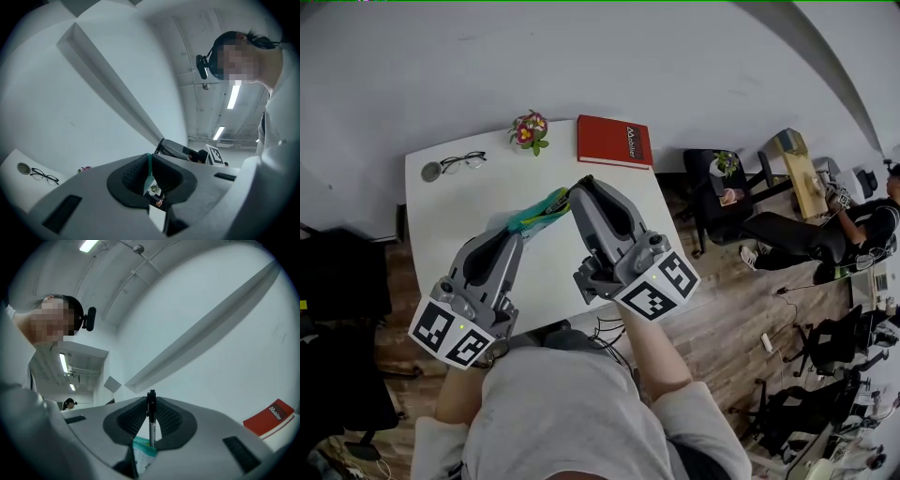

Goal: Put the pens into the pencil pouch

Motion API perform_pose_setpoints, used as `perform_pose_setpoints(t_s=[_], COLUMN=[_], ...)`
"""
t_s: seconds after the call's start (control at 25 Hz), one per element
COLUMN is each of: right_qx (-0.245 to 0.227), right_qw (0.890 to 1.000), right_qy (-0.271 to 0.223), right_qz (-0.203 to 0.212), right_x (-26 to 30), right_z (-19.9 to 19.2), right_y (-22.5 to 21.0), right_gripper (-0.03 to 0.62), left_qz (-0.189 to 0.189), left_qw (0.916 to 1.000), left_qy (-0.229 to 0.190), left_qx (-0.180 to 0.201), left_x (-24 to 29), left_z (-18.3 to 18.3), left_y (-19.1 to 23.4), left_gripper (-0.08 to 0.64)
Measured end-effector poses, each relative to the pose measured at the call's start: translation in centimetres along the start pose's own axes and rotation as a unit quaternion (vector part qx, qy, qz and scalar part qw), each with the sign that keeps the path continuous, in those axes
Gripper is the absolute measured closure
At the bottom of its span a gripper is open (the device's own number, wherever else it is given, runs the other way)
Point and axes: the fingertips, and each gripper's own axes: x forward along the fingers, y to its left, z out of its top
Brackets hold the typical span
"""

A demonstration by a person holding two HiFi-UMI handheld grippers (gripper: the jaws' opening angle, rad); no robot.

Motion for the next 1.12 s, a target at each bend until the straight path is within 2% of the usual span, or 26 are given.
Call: perform_pose_setpoints(t_s=[0.24, 0.44, 0.56, 0.88, 1.12], right_qx=[0.013, -0.014, -0.031, -0.097, -0.150], right_qw=[0.999, 0.996, 0.995, 0.991, 0.981], right_qy=[0.043, 0.080, 0.087, 0.094, 0.120], right_qz=[0.018, 0.028, 0.036, 0.002, -0.017], right_x=[0.1, 0.4, 0.5, 0.2, 0.5], right_z=[-3.0, -4.4, -4.4, -3.4, -4.1], right_y=[0.7, 1.3, 1.6, 0.7, 0.2], right_gripper=[0.520, 0.518, 0.489, 0.477, 0.546], left_qz=[-0.007, -0.006, -0.002, 0.029, 0.070], left_qw=[1.0000, 0.9999, 0.9997, 0.9984, 0.9952], left_qy=[-0.004, -0.003, 0.001, 0.000, -0.013], left_qx=[0.005, 0.014, 0.025, 0.049, 0.068], left_x=[0.1, 0.1, 0.2, -0.7, -1.6], left_z=[0.3, 0.5, 0.5, 0.9, 2.2], left_y=[-0.4, -0.6, -0.6, 0.1, 1.1], left_gripper=[0.515, 0.517, 0.518, 0.518, 0.518])
